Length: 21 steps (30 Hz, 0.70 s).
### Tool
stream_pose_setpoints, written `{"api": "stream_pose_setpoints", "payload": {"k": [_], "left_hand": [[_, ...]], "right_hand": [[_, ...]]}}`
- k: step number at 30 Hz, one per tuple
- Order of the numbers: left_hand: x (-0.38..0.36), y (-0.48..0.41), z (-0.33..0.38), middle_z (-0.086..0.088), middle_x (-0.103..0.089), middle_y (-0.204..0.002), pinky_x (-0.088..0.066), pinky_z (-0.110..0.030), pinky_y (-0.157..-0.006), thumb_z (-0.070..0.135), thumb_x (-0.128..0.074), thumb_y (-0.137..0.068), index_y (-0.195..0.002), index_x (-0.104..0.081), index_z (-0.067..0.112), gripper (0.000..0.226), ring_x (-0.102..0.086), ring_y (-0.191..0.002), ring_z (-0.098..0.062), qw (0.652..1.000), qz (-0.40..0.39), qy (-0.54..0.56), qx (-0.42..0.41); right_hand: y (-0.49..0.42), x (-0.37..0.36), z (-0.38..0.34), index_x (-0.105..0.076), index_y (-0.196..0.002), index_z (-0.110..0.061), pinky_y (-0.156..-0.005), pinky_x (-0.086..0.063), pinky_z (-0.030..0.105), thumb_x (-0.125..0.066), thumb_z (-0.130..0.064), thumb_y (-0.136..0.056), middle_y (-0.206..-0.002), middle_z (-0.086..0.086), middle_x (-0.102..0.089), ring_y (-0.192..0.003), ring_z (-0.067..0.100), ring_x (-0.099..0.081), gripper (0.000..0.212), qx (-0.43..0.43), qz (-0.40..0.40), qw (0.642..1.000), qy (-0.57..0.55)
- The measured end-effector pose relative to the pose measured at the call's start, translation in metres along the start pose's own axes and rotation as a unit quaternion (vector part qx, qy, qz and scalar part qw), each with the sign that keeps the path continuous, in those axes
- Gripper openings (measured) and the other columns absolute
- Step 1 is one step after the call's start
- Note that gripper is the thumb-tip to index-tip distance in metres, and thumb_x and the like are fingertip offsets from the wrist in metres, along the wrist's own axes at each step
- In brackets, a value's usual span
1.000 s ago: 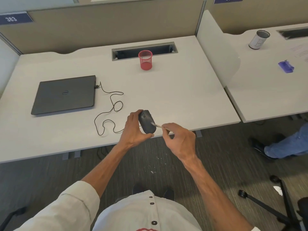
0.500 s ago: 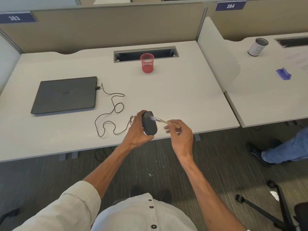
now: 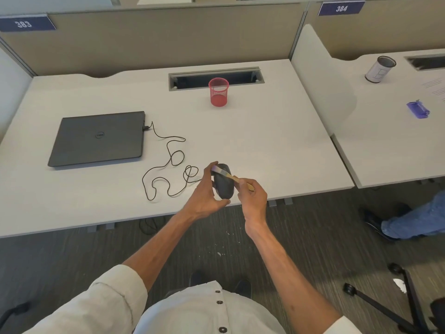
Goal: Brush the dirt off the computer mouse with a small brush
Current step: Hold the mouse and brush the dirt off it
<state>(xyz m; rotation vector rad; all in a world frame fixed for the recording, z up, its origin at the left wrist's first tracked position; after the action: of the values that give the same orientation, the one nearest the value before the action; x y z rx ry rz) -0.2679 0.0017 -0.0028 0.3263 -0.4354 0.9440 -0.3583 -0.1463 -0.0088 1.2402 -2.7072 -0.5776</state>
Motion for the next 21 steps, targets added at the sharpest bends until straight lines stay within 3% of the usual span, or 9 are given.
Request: {"api": "stream_pose_setpoints", "payload": {"k": [3,7,10,11,13,15,17,19,21], "left_hand": [[0.006,0.0,0.004,0.035,-0.047,-0.141,-0.05,-0.006,-0.081,0.027,-0.098,-0.073,-0.154,-0.027,0.043,0.109,-0.062,-0.114,0.004,1.0,-0.005,-0.003,-0.02],[0.013,-0.002,0.009,0.029,-0.046,-0.149,-0.044,-0.007,-0.098,0.05,-0.098,-0.07,-0.152,-0.031,0.042,0.106,-0.054,-0.133,0.006,0.999,-0.01,-0.021,-0.047],[0.015,-0.006,0.006,0.046,-0.029,-0.159,-0.031,-0.004,-0.114,0.07,-0.092,-0.069,-0.162,-0.024,0.039,0.119,-0.034,-0.147,0.02,0.997,-0.014,-0.054,-0.053],[0.014,-0.007,0.004,0.045,-0.024,-0.164,-0.029,-0.007,-0.119,0.073,-0.092,-0.068,-0.168,-0.019,0.036,0.128,-0.03,-0.152,0.019,0.996,-0.021,-0.065,-0.049],[0.011,-0.008,-0.001,0.029,-0.026,-0.175,-0.037,-0.023,-0.124,0.074,-0.092,-0.067,-0.172,-0.01,0.034,0.139,-0.035,-0.159,0.002,0.995,-0.042,-0.079,-0.041],[0.006,-0.008,-0.006,0.013,-0.037,-0.176,-0.048,-0.035,-0.12,0.074,-0.092,-0.069,-0.172,-0.003,0.038,0.14,-0.049,-0.154,-0.015,0.993,-0.065,-0.093,-0.027],[0.001,-0.009,-0.008,0.0,-0.052,-0.168,-0.051,-0.036,-0.114,0.069,-0.091,-0.075,-0.171,0.005,0.04,0.139,-0.06,-0.146,-0.025,0.991,-0.09,-0.1,-0.022],[-0.004,-0.009,-0.012,-0.008,-0.062,-0.159,-0.054,-0.03,-0.11,0.06,-0.093,-0.08,-0.169,0.009,0.043,0.137,-0.069,-0.136,-0.025,0.991,-0.108,-0.076,-0.018],[-0.006,-0.01,-0.014,-0.008,-0.064,-0.155,-0.054,-0.016,-0.103,0.052,-0.096,-0.079,-0.169,0.006,0.046,0.136,-0.073,-0.125,-0.015,0.992,-0.116,-0.041,-0.01]], "right_hand": [[-0.002,-0.001,0.009,-0.075,-0.112,-0.011,-0.107,-0.061,0.044,-0.07,-0.023,-0.109,-0.123,0.009,-0.081,-0.123,0.024,-0.076,0.013,-0.039,0.008,0.998,-0.047],[-0.004,-0.003,0.014,-0.075,-0.111,-0.009,-0.102,-0.065,0.047,-0.073,-0.021,-0.107,-0.121,0.012,-0.082,-0.12,0.025,-0.078,0.014,-0.066,0.009,0.994,-0.087],[-0.005,-0.002,0.016,-0.074,-0.118,-0.003,-0.105,-0.063,0.051,-0.074,-0.021,-0.106,-0.119,0.012,-0.084,-0.119,0.025,-0.079,0.022,-0.083,0.008,0.991,-0.104],[-0.006,-0.002,0.016,-0.073,-0.12,-0.001,-0.105,-0.062,0.052,-0.073,-0.021,-0.106,-0.118,0.012,-0.084,-0.119,0.025,-0.079,0.024,-0.087,0.007,0.99,-0.109],[-0.006,0.0,0.017,-0.072,-0.122,0.001,-0.106,-0.062,0.053,-0.073,-0.019,-0.106,-0.119,0.012,-0.084,-0.118,0.025,-0.079,0.026,-0.094,0.012,0.989,-0.116],[-0.005,0.001,0.019,-0.071,-0.124,0.002,-0.108,-0.061,0.054,-0.072,-0.018,-0.106,-0.121,0.014,-0.083,-0.119,0.027,-0.079,0.027,-0.098,0.016,0.988,-0.12],[-0.004,0.0,0.021,-0.07,-0.126,0.002,-0.109,-0.06,0.054,-0.071,-0.018,-0.107,-0.122,0.014,-0.083,-0.119,0.027,-0.079,0.027,-0.104,0.017,0.987,-0.125],[-0.004,-0.002,0.021,-0.07,-0.126,0.002,-0.109,-0.06,0.054,-0.071,-0.018,-0.108,-0.12,0.012,-0.084,-0.119,0.026,-0.079,0.027,-0.11,0.013,0.986,-0.128],[-0.004,-0.004,0.023,-0.072,-0.122,-0.001,-0.108,-0.06,0.053,-0.071,-0.019,-0.108,-0.119,0.011,-0.084,-0.118,0.026,-0.079,0.023,-0.119,0.008,0.984,-0.131]]}}
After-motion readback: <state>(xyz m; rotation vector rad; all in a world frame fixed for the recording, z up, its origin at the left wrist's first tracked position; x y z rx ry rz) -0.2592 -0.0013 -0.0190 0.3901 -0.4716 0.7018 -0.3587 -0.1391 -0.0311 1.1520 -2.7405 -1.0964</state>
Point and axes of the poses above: each hand's wrist, its own y-axis away from the middle knuckle, its own x-axis out of the back of the hand, z = x × y, the point moved 8 cm from there along -y, towards the middle knuckle
